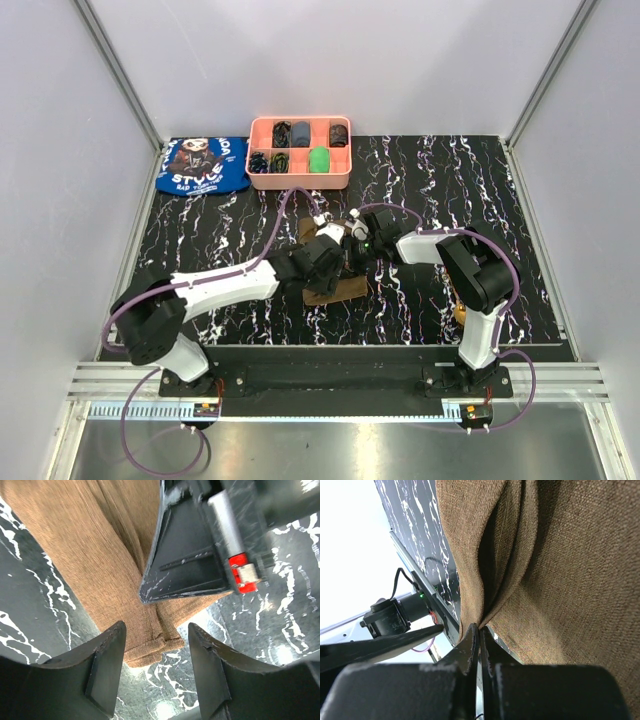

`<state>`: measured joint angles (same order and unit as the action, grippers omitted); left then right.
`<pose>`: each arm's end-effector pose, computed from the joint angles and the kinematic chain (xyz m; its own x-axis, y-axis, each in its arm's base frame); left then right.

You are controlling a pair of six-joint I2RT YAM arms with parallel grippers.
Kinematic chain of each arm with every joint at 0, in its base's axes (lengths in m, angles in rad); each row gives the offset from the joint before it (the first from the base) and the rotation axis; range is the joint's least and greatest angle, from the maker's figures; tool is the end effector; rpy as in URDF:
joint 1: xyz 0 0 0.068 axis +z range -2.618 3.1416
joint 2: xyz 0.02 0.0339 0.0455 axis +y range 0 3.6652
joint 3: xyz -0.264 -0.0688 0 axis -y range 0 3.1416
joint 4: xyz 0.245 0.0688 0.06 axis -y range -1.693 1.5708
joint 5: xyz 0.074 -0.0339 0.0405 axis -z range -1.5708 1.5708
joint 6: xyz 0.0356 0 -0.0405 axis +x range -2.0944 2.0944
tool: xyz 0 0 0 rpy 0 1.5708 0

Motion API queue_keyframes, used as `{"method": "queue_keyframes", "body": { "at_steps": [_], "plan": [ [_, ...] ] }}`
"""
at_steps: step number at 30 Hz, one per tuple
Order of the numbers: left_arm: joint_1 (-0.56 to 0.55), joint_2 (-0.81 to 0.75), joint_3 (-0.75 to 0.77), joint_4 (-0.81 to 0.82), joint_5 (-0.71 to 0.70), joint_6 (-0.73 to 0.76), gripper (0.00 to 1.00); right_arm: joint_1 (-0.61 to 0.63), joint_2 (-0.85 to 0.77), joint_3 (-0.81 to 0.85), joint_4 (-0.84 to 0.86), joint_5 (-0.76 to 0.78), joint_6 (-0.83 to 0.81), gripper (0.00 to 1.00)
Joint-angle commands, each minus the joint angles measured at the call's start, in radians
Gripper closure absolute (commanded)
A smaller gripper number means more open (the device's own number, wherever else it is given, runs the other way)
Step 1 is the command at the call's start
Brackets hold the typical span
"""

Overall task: Fold the napkin into a case and place the utensils inside
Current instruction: Fold the lower triangle-folded napkin at the center of the board.

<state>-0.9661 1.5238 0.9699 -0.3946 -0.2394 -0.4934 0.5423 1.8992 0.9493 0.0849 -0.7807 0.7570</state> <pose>0.1836 -0.2509 0.2111 -0.7482 0.2733 -0.6046 0.4159 0.9032 -0.1064 0.2962 0.2077 0.1235 -0.9942 -0.0295 -0.1036 -0.1031 0.5408 0.8348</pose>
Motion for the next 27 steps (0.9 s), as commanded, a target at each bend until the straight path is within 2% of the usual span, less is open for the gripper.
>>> {"method": "queue_keyframes", "body": {
  "at_steps": [1,4,7,11,12,14,15,17,18,20,21,22,24,27],
  "plan": [
    [-0.002,0.022,0.000,0.033,0.029,0.025,0.44,-0.007,-0.029,-0.001,0.023,-0.029,0.004,1.00],
    [-0.002,0.032,0.009,0.028,0.011,0.035,0.46,-0.007,-0.028,0.000,0.023,-0.032,0.004,1.00],
    [-0.002,0.064,0.033,0.011,-0.011,0.049,0.52,-0.007,-0.029,0.003,0.022,-0.031,0.008,1.00],
    [-0.002,0.107,0.055,0.002,-0.012,0.064,0.66,-0.007,-0.032,0.009,0.021,-0.035,0.011,1.00],
    [-0.002,0.111,0.062,-0.006,-0.014,0.065,0.75,-0.008,-0.032,0.012,0.021,-0.034,0.010,1.00],
    [-0.002,0.115,0.069,-0.009,-0.018,0.070,0.82,-0.010,-0.028,0.017,0.019,-0.034,0.012,0.96],
    [-0.002,0.113,0.069,-0.010,-0.020,0.072,0.90,-0.011,-0.026,0.023,0.016,-0.035,0.011,0.95],
    [-0.002,0.090,0.067,-0.009,-0.023,0.069,0.97,-0.021,-0.026,0.028,0.013,-0.023,0.007,0.88],
    [-0.002,0.081,0.064,0.002,-0.020,0.067,0.99,-0.028,-0.029,0.031,0.000,-0.019,0.005,0.75],
    [-0.002,0.053,0.061,0.008,-0.017,0.065,1.00,-0.057,-0.035,0.039,-0.023,-0.011,-0.021,0.68],
    [0.000,0.047,0.061,0.007,-0.017,0.061,1.00,-0.068,-0.038,0.043,-0.039,-0.009,-0.028,0.59],
    [0.000,0.039,0.059,0.008,-0.017,0.056,1.00,-0.080,-0.043,0.045,-0.045,-0.011,-0.041,0.55],
    [0.000,0.041,0.058,0.008,-0.006,0.053,1.00,-0.099,-0.046,0.060,-0.079,-0.009,-0.057,0.50],
    [0.000,0.052,0.058,0.010,0.003,0.041,1.00,-0.108,-0.046,0.081,-0.135,0.008,-0.091,0.52]
  ]
}}
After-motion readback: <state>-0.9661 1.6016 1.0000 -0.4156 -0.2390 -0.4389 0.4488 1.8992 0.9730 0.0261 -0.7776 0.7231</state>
